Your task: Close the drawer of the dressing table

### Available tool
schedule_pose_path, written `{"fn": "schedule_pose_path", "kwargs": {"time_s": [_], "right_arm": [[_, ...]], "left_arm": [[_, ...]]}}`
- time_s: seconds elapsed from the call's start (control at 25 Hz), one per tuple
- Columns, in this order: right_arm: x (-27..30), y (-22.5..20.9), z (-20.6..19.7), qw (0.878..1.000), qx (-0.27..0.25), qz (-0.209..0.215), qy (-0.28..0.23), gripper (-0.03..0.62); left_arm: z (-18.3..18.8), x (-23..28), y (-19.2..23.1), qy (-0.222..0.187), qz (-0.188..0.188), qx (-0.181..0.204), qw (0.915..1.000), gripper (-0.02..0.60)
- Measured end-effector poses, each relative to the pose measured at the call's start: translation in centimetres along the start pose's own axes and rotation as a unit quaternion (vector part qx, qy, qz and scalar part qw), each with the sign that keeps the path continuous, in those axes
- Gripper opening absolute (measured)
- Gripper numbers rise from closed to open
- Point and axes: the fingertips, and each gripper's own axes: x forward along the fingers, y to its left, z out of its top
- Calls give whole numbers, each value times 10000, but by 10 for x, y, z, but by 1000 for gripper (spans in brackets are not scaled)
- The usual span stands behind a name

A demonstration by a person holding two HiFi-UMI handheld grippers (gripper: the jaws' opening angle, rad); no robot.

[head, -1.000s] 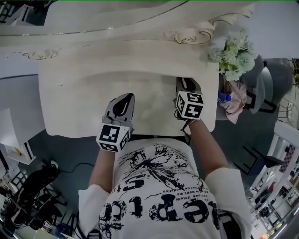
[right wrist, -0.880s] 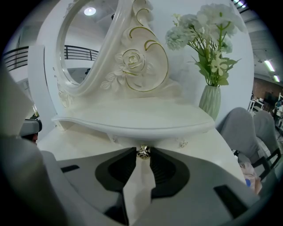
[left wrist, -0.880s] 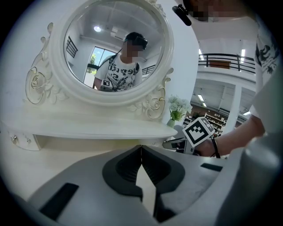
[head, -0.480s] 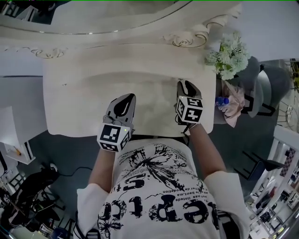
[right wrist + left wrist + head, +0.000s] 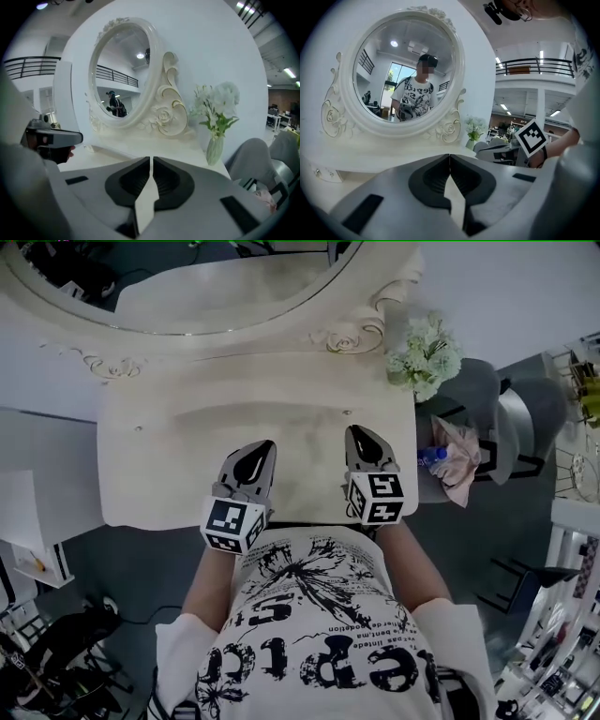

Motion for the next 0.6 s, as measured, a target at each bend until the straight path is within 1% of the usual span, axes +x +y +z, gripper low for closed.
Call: {"fn": "schedule_pose_path", "kwargs": {"time_s": [0.2,0.32,0.44,0.6], "right_arm": [[-30,16,49,9964,-173,308,-774,17],[-47,26,71,9913,-555,445,-1108,17],[-63,34,86,9856,-852,486,-1376,17],[-77,37,105,9801,-802,516,-1739,17]], "left_arm": [[40,-7,-7,-442,-21,230,9988,20],[61,-15,-8,-710,42,300,9970,20],[75,-23,-10,-847,84,354,9957,20],[99,-33,-20,-1102,46,614,9920,20]]}}
